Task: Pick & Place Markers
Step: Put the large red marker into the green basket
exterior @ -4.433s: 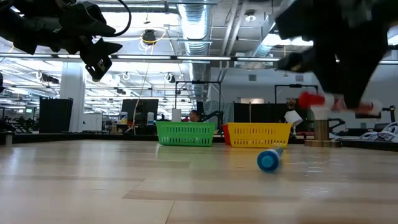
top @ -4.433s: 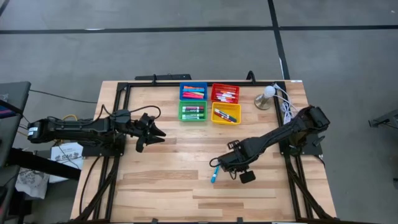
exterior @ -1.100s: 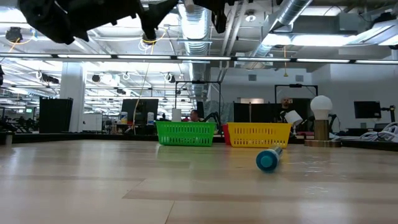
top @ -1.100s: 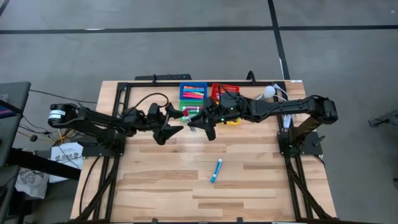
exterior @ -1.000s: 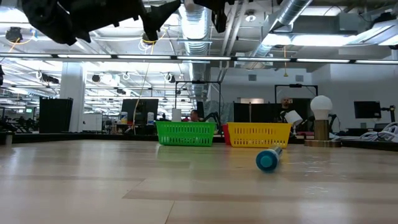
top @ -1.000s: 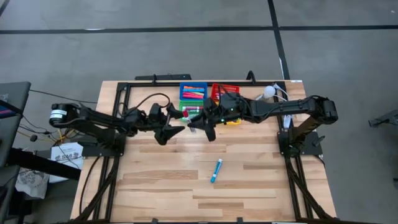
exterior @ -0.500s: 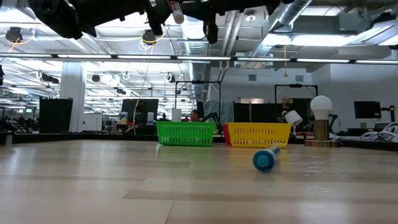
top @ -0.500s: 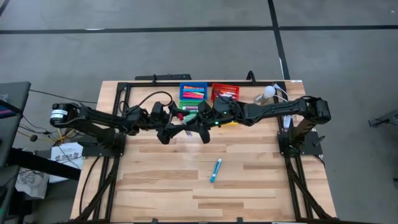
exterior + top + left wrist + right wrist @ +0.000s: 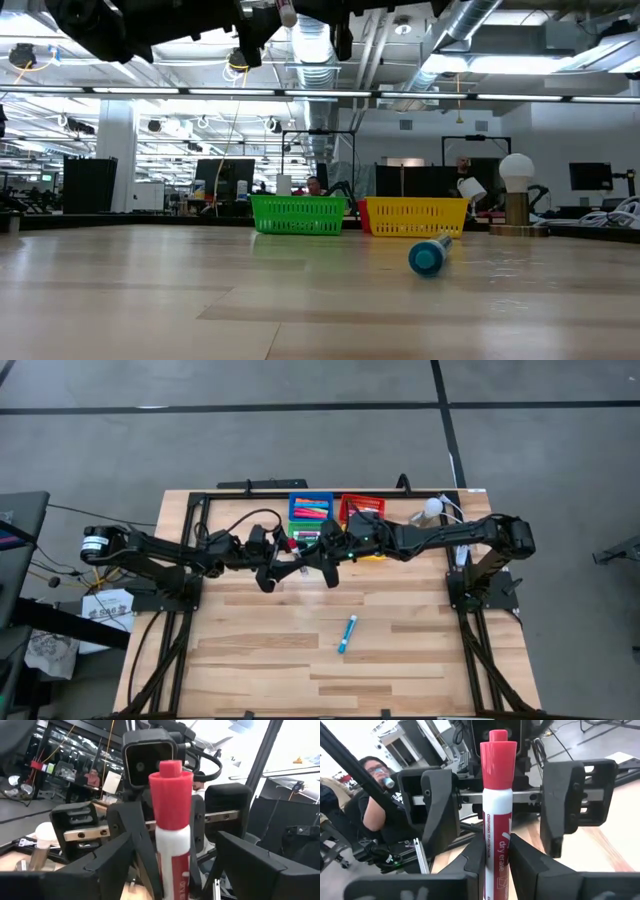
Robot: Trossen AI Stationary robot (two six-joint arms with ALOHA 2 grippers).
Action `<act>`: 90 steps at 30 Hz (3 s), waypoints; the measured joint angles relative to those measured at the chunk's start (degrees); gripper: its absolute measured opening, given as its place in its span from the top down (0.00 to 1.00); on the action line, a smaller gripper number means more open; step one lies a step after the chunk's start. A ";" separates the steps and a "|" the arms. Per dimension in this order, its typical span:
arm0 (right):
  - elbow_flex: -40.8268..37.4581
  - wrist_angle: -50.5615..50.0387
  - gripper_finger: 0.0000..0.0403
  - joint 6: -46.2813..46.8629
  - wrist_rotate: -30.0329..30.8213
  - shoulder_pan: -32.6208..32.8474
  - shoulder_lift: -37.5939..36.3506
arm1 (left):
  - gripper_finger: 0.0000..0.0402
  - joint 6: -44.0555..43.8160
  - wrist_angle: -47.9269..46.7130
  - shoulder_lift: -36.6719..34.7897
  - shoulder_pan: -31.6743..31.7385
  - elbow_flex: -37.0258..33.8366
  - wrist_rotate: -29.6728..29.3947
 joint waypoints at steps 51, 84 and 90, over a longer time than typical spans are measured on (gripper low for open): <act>0.00 -3.33 0.76 -0.59 -5.17 -2.14 0.00 | 0.85 -3.07 -1.03 0.00 3.82 0.00 0.71; -0.13 -22.26 0.60 -16.57 -21.41 -11.45 -1.50 | 0.85 15.56 -39.38 -1.56 14.45 5.71 0.61; -1.90 -22.03 0.60 -16.53 -19.22 -13.89 -6.20 | 0.85 28.06 -49.62 5.81 15.84 15.91 1.22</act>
